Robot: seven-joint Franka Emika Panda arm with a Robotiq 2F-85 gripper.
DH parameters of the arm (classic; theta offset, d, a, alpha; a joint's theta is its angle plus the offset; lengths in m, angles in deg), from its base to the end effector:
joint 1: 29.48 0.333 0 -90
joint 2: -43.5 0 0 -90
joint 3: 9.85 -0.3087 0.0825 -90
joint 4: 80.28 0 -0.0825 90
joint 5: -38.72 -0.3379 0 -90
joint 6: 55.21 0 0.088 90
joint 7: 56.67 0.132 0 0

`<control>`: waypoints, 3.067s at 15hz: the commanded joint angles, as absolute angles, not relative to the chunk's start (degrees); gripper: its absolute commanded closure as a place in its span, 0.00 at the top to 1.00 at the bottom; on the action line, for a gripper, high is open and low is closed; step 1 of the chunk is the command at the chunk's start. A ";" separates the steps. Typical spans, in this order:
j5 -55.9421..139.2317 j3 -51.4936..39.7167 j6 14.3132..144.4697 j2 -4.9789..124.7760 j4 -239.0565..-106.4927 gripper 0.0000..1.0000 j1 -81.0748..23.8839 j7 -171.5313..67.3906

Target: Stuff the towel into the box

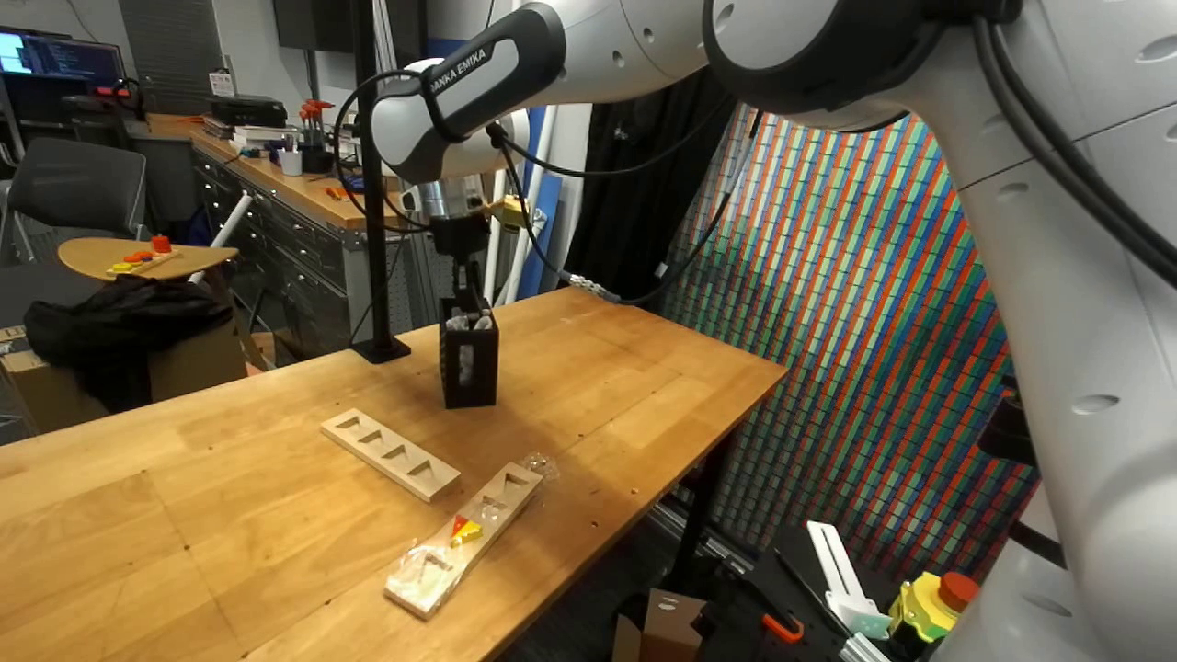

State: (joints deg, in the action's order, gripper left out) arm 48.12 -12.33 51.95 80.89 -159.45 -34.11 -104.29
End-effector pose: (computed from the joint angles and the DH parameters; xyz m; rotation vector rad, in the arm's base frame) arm 0.6566 -0.0462 0.3074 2.8079 1.2677 -0.3101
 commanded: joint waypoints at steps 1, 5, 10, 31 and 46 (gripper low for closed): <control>47.24 -12.92 52.66 81.36 -158.65 0.02 -34.96 -106.13; 47.20 -12.90 52.09 82.33 -157.25 0.02 -35.42 -108.03; 47.16 -12.95 50.92 84.00 -154.67 0.02 -35.68 -111.10; 43.34 -13.07 44.53 95.85 -139.10 0.02 -37.97 -121.20; 45.23 -11.80 33.24 101.81 -126.34 0.02 -35.91 -122.98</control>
State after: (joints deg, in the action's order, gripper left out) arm 44.27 -12.46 36.06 99.96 -131.38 -36.72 -122.16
